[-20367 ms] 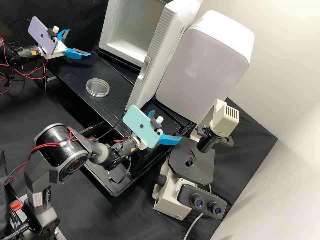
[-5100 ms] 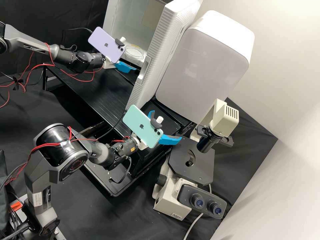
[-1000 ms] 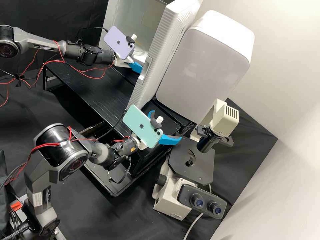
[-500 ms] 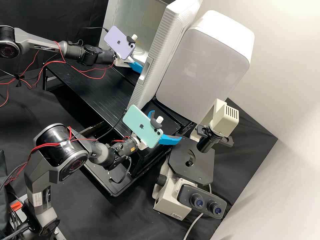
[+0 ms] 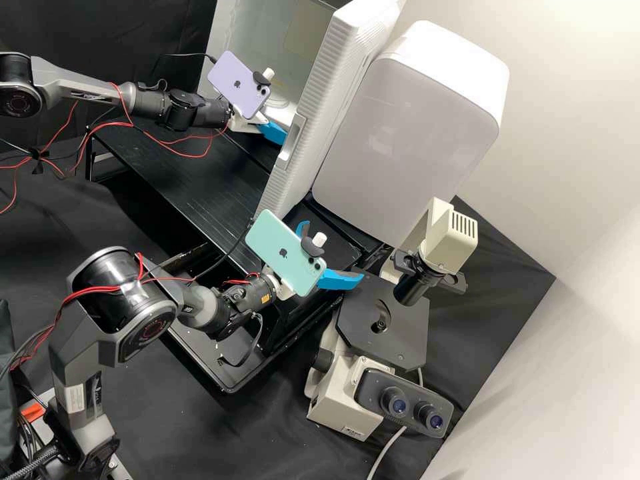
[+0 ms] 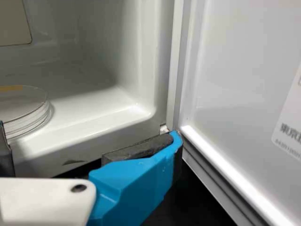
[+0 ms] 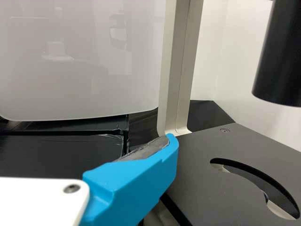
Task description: Place the petri dish in the incubator
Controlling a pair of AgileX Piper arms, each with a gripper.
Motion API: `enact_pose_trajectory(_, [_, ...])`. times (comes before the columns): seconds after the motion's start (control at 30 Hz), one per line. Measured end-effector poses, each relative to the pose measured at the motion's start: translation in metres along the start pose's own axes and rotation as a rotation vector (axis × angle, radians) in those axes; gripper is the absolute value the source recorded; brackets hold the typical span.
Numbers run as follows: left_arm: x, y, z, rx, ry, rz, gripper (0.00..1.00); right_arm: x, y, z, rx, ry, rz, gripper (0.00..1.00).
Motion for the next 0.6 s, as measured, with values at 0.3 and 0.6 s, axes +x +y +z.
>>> enact_pose_trajectory(0.3, [-0.014, -0.019, -0.006, 0.183, -0.011, -0.023, 1.0, 0.0, 0.0, 0.0, 0.0, 0.0, 0.0, 1.0])
enact_pose_trajectory(0.6, [-0.053, -0.047, 0.002, 0.157, -0.071, -0.039, 1.0, 0.0, 0.0, 0.0, 0.0, 0.0, 0.0, 1.0])
